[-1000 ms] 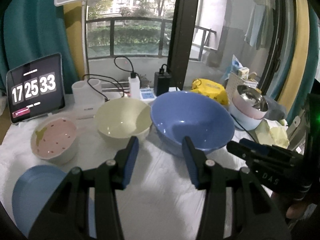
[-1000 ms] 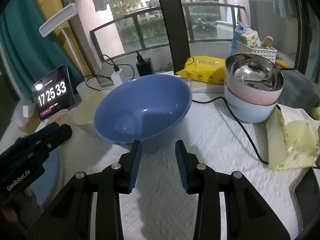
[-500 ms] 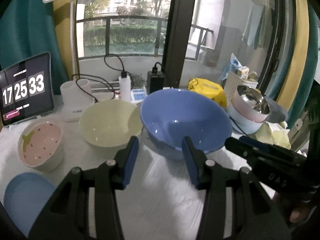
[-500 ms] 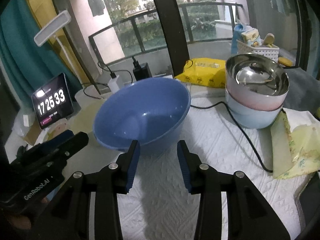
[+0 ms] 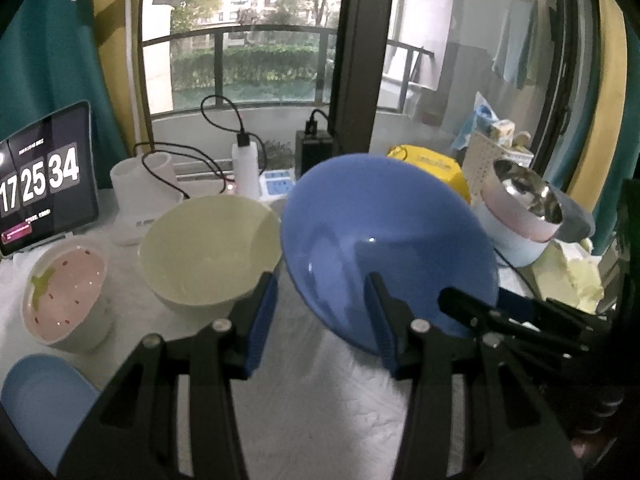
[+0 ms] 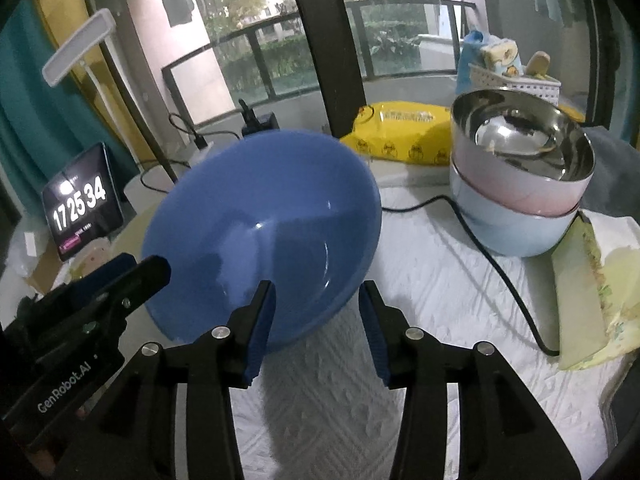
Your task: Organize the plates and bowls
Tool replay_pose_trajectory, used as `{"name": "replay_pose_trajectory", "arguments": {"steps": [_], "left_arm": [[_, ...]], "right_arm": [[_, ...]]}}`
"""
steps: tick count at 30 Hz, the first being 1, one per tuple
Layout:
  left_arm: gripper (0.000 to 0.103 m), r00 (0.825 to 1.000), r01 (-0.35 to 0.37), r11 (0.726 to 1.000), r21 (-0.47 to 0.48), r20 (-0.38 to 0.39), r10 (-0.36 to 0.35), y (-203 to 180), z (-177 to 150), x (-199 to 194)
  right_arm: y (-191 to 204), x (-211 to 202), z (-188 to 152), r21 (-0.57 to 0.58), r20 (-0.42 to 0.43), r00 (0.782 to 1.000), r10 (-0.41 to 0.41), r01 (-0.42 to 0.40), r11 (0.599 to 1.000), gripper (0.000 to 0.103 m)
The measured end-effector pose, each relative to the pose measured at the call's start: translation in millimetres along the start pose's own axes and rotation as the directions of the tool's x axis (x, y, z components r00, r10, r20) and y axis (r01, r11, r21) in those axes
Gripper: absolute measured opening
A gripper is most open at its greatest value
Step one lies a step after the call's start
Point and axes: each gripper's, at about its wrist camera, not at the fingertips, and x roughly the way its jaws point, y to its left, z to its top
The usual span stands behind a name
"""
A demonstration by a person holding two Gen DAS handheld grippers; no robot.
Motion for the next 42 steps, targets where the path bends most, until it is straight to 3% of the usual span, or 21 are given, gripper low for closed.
{"name": "replay_pose_trajectory", "arguments": {"steps": [7,13,42], "left_arm": [[0.045,1.000,-0.022,0.999,0.035,0.011,0.022,-6,-4,3],[0.032,0.999,-0.033,0.999,0.033,0.008,0.033,-2,-4,0],[0.031,0.999,-0.006,0.999,0.035,0.046,0.005,4,-31,-81]], "right_arm": [[-1,2,-3,-0.008,-0.005,1.000,-0.021,0.021,1.000,0.023],[0,-2,-6,-0.014,-0.006,0.999,-0.035,0.035,0.999,0.022],[25,-63,-31,-0.024,0.019,0.999,-0.039,0.039,0.999,0.022]]}}
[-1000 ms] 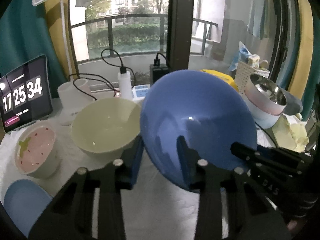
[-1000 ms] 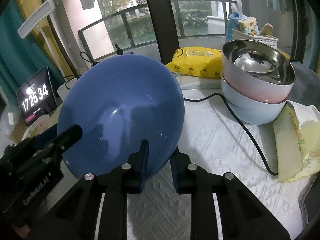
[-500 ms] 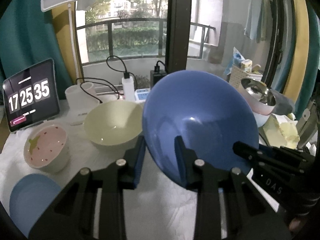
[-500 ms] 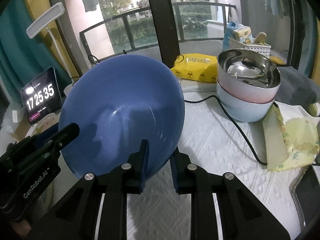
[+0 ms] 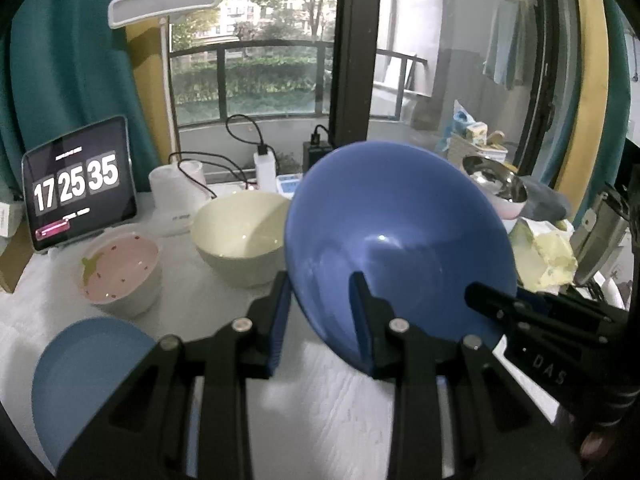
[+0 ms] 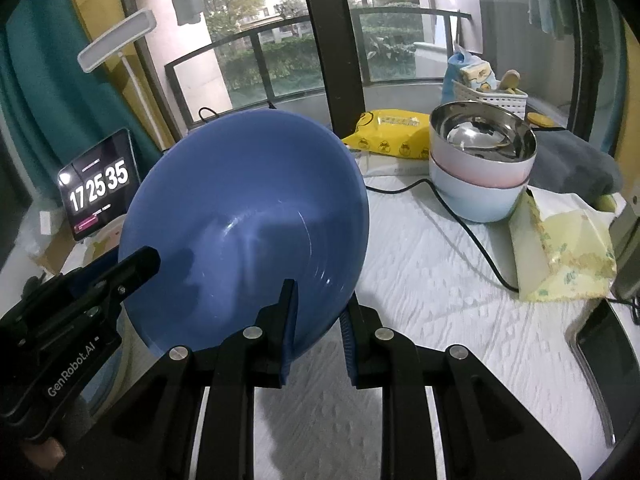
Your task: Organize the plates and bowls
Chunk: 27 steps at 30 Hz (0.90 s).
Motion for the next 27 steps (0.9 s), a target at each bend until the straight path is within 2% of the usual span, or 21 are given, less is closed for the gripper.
{"name": "replay_pose_trajectory", "arguments": {"steps": [16,27], "left_arm": [[0.031,1.000,0.010,1.000,-0.014,-0.009,-0.010,5,-23,-33],[0.031,1.000,0.006,1.000,-0.028,-0.026,-0.007,21,-38,-47]], "right_arm": [[16,-27,-28,-0.003,-0.028,1.000,0.004,-0.004,1.000,0.022],[34,-33,-44,-0.019,-0.069,0.998,0.012,-0.013,1.000,0.023]]}}
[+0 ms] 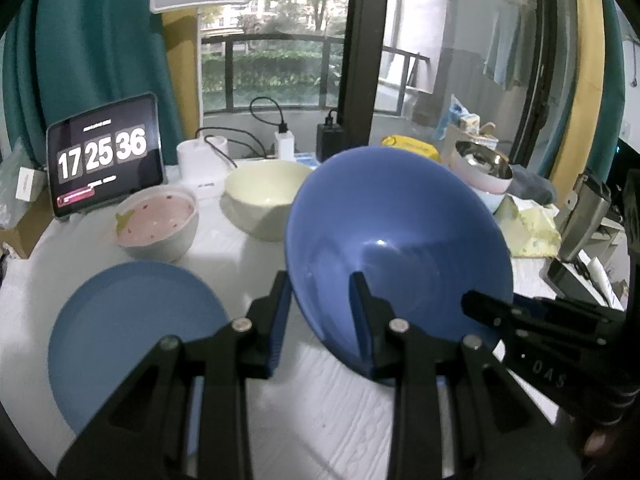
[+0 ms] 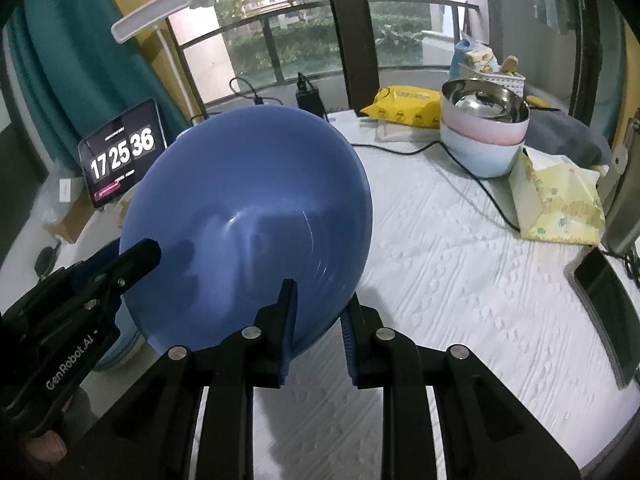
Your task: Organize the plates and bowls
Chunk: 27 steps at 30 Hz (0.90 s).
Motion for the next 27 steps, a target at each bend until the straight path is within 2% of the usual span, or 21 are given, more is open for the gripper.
{"name": "replay_pose_trajectory", "arguments": {"steps": [9,19,27], "left_arm": [[0.031,1.000,-0.005,1.000,-0.013,-0.023,0.005,12,-15,-11],[0.031,0.999,-0.001,1.000,-0.011,-0.043,0.000,17,-24,-17],[0.032,0.995,0.011,1.000,-0.007,-0.100,-0.011,17,-31,-9]], "right_arm": [[14,1,-14,-0.010,-0.046,0.999,0.009,-0.010,1.000,0.024],[23,4,-21,-0.001,-0.097,0.995,0.028,-0.028,1.000,0.037],[21,-1,-19,0.011,-0.096,0.995,0.020,-0.019,1.000,0.037]]}}
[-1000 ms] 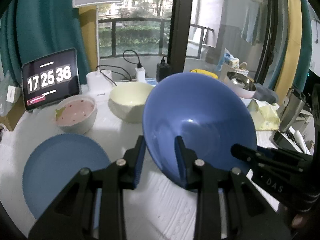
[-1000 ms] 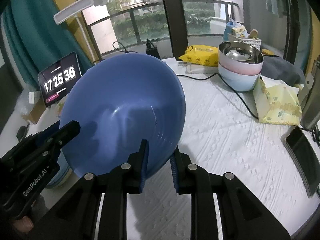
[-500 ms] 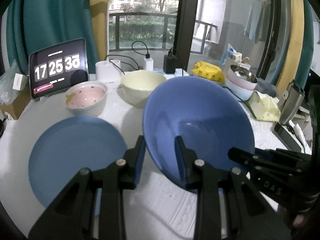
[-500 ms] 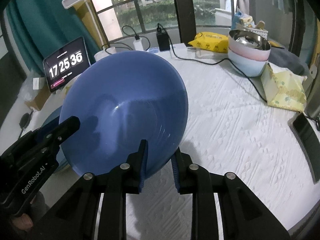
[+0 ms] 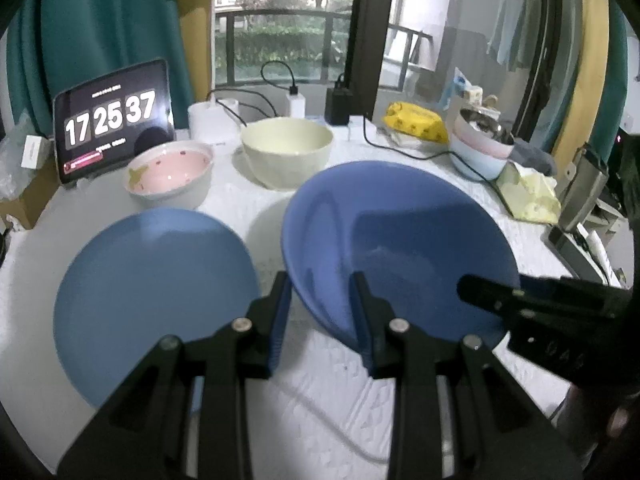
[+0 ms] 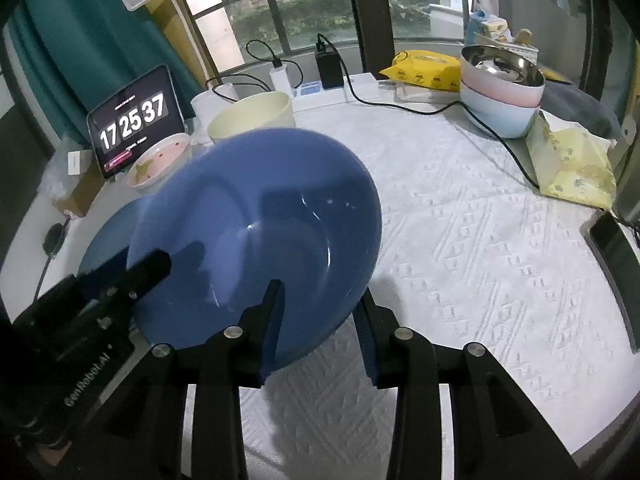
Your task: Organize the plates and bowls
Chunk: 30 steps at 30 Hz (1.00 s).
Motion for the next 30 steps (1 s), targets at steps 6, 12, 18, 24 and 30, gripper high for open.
{"name": "replay_pose_trajectory", "arguments": {"steps": [6,12,18,24,30], "left_arm": [[0.032,1.000,0.010,1.000,-0.012,-0.014,-0.010,4,0,1],[0.036,1.000,0.005,0.999,-0.034,0.024,-0.005,10,4,-10],[0.045,0.998,0.008,0.997,-0.070,0.065,-0.003,23,12,-23],[0.045,0.995,-0.015,0.997,-0.077,0.098,0.022,35,18,-35],[0.045,0.992,-0.035,0.995,-0.095,0.120,0.046,52,24,-44]], "right_arm": [[0,-4,2,-0.005,0.010,1.000,-0.009,0.009,1.000,0.037],[-3,-14,9,0.002,0.055,0.998,-0.041,0.040,0.999,0.038],[-1,-26,19,-0.003,0.096,0.994,-0.049,0.049,0.999,0.038],[14,-29,29,-0.035,0.115,0.993,-0.036,0.040,0.999,0.038],[30,-29,35,-0.059,0.124,0.992,-0.021,0.028,0.998,0.038]]}}
